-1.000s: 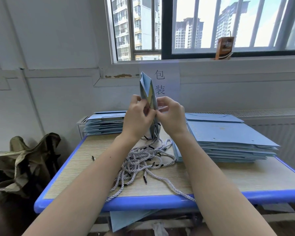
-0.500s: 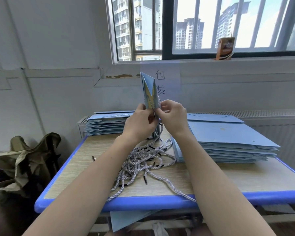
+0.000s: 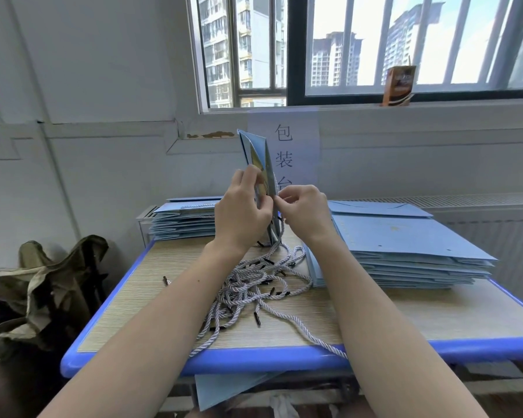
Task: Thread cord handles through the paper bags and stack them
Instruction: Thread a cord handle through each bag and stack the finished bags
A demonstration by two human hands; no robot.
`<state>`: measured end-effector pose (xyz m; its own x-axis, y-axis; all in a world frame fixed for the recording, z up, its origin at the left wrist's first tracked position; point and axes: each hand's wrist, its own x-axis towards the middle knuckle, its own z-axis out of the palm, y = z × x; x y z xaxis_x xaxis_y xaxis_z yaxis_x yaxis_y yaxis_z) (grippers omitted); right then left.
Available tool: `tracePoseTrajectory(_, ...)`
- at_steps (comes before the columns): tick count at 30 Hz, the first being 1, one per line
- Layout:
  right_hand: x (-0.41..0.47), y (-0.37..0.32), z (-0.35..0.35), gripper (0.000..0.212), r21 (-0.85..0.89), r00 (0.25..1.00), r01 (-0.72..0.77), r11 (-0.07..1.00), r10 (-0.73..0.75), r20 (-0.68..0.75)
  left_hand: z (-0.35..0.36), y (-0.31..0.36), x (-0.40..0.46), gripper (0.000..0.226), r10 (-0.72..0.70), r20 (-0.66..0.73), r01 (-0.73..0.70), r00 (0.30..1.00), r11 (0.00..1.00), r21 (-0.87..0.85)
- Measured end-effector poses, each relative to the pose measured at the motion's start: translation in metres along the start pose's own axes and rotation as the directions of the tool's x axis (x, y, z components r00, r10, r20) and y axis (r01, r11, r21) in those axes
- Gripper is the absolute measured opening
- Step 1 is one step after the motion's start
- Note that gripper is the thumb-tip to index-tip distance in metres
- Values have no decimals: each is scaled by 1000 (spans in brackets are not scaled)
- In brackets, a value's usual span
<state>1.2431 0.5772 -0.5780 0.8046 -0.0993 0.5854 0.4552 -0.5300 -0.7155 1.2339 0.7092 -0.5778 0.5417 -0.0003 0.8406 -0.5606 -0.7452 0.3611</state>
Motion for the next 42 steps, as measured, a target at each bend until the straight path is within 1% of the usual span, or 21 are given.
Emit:
tracePoseTrajectory(3, -1, -1, 0, 12, 4, 1000, 8, 1000, -8, 8, -1, 0, 1, 17, 25, -22, -25, 999, 999, -31)
tracePoseTrajectory(6, -1, 0, 1, 12, 26, 1000, 2, 1000, -2, 26, 1, -2, 0, 21, -8, 18, 8, 1000, 1000, -7)
tracePoseTrajectory(8, 0, 1, 2, 11, 18, 998, -23, 1000, 22, 64, 2, -4, 0, 24, -19, 27, 19, 999, 1000, 2)
tracePoseTrajectory(10, 1, 4, 3, 17, -62, 986, -78, 995, 86, 143, 2, -5, 1, 25, -36, 25, 35, 999, 999, 20)
tracePoseTrajectory(12, -1, 6, 3, 28, -221, 957, -121, 968, 172, 233, 3, -7, 2, 25, -55, 30, 53, 998, 997, 57)
tracePoseTrajectory(13, -3, 6, 2, 31, -267, 942, -133, 955, 205, 266, 3, -7, 2, 24, -64, 35, 61, 997, 996, 71)
tracePoseTrajectory(15, -5, 5, 0, 39, -259, 923, -155, 953, 233, 305, 3, -7, 2, 23, -76, 37, 73, 996, 994, 81)
tracePoseTrajectory(17, -6, 1, -3, 47, -186, 917, -180, 966, 233, 324, 3, -6, 2, 21, -92, 24, 90, 995, 992, 84)
tracePoseTrajectory(19, -5, -2, -6, 41, -43, 913, -243, 969, 244, 326, 2, -5, 2, 18, -121, -1, 121, 993, 989, 88)
tracePoseTrajectory(22, -3, -4, -11, 27, 212, 906, -373, 903, 306, 291, -1, -6, 3, 16, -165, -29, 166, 986, 984, 61)
tracePoseTrajectory(24, 0, -4, -12, 20, 325, 904, -418, 848, 353, 243, -2, -5, 4, 16, -190, -36, 191, 981, 981, 40)
tracePoseTrajectory(26, 3, -2, -12, 19, 401, 902, -431, 808, 385, 194, -2, -3, 4, 16, -203, -34, 204, 979, 978, 34)
tracePoseTrajectory(29, 3, -1, -10, 12, 472, 902, -431, 769, 382, 202, -1, -1, 3, 17, -194, -23, 195, 981, 980, 36)
tracePoseTrajectory(32, 2, -1, -10, 22, 538, 915, -403, 740, 340, 217, -1, -3, 3, 21, -175, 6, 174, 985, 984, 35)
tracePoseTrajectory(34, 4, 1, -10, 26, 554, 922, -387, 737, 317, 222, 1, -5, 3, 28, -166, 37, 164, 985, 985, 55)
tracePoseTrajectory(36, 6, 4, -7, 24, 494, 923, -385, 780, 312, 228, 3, -7, 3, 35, -159, 89, 152, 983, 984, 89)
tracePoseTrajectory(37, 7, 7, -5, 20, 414, 923, -381, 827, 315, 219, 3, -7, 2, 38, -160, 117, 147, 980, 983, 107)
tracePoseTrajectory(39, 6, 13, 0, 14, 144, 933, -337, 930, 310, 185, 4, -8, 3, 40, -171, 167, 147, 971, 978, 147)
tracePoseTrajectory(40, 6, 16, 3, 15, -5, 939, -296, 955, 292, 179, 4, -9, 3, 39, -183, 190, 152, 965, 974, 167)
tracePoseTrajectory(41, 5, 18, 4, 19, -132, 941, -258, 957, 280, 191, 4, -8, 3, 38, -195, 213, 157, 957, 970, 185)
tracePoseTrajectory(42, 4, 18, 5, 22, -224, 934, -234, 946, 283, 220, 4, -8, 3, 37, -210, 236, 163, 949, 966, 201)
